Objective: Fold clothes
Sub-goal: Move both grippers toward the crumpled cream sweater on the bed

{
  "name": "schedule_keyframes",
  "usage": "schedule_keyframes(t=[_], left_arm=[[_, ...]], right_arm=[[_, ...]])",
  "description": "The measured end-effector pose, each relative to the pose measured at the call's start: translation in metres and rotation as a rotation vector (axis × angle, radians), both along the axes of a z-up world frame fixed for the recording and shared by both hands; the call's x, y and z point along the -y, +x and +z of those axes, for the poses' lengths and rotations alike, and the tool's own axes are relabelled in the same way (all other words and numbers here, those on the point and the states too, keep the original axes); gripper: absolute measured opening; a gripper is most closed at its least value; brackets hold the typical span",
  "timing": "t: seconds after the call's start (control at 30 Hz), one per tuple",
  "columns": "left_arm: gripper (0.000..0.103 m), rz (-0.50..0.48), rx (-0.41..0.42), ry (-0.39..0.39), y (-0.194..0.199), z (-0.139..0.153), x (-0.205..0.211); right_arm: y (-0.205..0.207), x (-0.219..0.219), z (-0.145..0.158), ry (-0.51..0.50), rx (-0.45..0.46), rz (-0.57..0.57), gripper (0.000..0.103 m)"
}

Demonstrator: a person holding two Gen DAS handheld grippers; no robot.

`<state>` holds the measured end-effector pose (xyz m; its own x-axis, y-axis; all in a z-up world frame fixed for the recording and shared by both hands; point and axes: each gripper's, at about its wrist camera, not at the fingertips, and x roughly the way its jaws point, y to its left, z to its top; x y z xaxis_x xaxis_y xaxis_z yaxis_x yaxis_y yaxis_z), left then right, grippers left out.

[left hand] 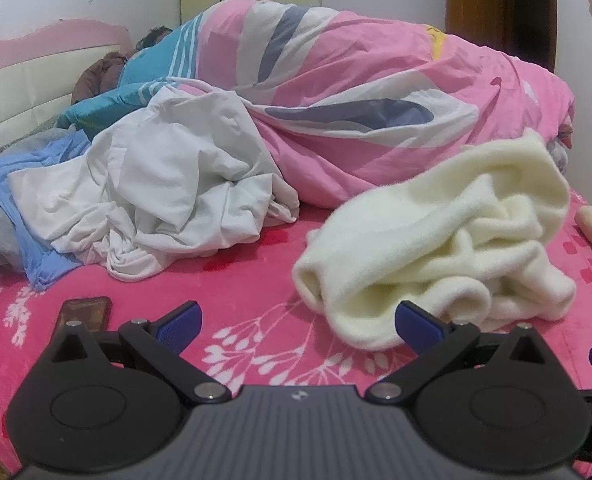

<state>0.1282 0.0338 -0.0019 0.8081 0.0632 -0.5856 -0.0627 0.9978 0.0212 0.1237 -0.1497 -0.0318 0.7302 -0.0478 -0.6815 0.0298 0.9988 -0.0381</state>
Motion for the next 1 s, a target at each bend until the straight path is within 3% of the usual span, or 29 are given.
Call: schedule_keyframes(t=[1.0], left_arm=[[0.103,-0.013,0.015,0.037,-0.0006,0.0079,0.0025]], right_arm=[[0.0012,-0.0061,0.0055,0.008,0.017,0.011,0.102]])
